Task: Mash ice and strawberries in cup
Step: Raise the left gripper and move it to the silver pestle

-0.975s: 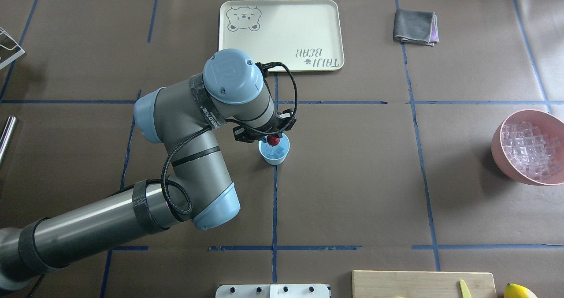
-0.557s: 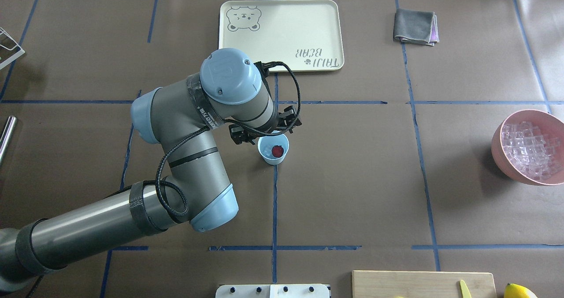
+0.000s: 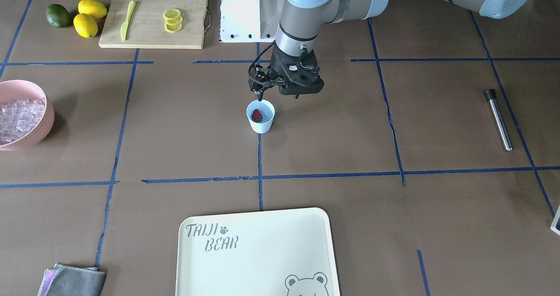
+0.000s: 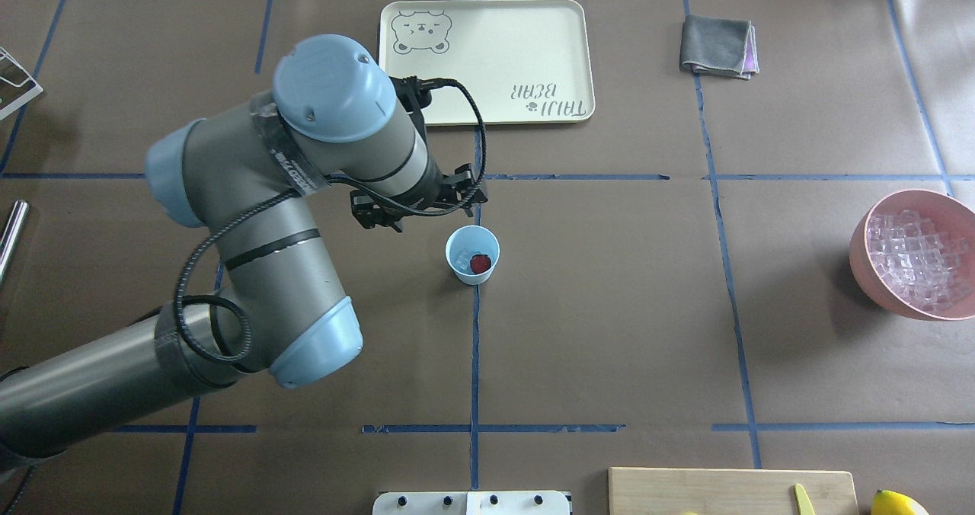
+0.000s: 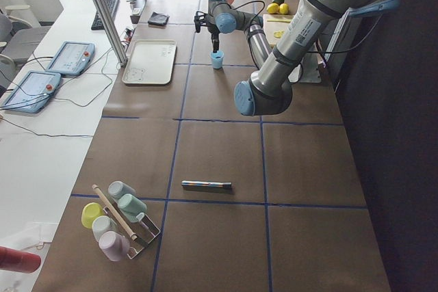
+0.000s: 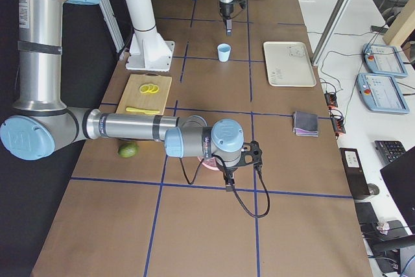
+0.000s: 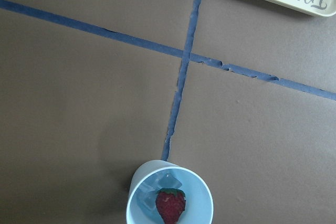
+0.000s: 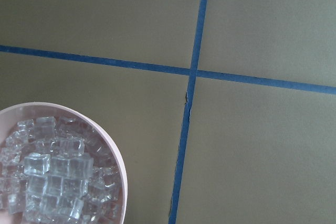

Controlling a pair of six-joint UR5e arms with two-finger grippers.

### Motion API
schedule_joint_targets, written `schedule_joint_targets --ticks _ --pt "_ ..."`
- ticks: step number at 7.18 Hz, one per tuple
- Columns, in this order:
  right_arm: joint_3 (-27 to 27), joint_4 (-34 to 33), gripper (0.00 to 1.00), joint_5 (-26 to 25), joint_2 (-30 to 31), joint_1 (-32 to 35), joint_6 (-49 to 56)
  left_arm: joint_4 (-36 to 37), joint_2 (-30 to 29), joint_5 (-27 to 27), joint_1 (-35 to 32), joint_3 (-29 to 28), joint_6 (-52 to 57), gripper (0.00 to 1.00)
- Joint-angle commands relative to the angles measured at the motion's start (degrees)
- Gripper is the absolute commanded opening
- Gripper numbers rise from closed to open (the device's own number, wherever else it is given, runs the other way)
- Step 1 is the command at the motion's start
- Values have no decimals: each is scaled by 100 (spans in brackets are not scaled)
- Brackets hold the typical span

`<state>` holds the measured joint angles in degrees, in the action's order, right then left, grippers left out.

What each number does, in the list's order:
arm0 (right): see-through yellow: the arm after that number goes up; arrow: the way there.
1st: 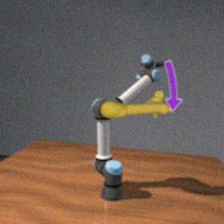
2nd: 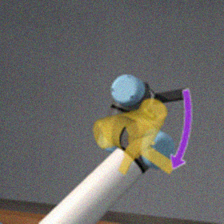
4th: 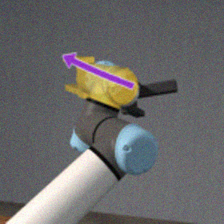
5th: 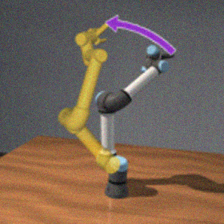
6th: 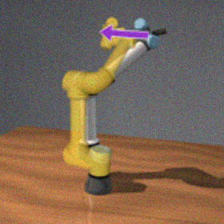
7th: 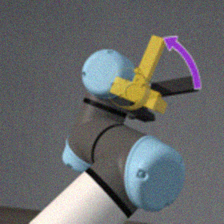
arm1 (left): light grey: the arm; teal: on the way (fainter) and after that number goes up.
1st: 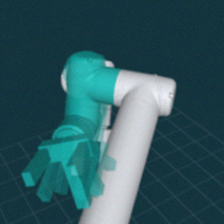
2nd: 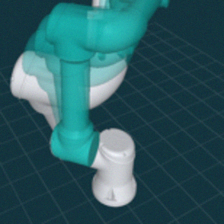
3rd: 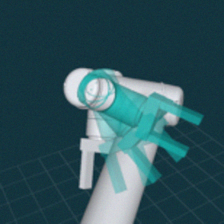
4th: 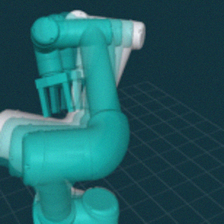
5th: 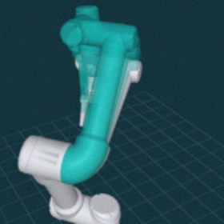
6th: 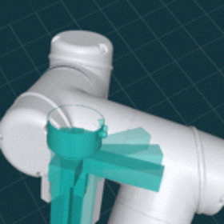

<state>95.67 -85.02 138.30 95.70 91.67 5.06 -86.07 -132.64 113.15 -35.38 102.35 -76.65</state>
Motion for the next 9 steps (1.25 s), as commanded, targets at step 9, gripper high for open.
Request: schedule_joint_targets --ticks 9 --pt "13 -181 99 -84 -95 123 -31 -237 4690 1227 -2832 1930 4651 100"
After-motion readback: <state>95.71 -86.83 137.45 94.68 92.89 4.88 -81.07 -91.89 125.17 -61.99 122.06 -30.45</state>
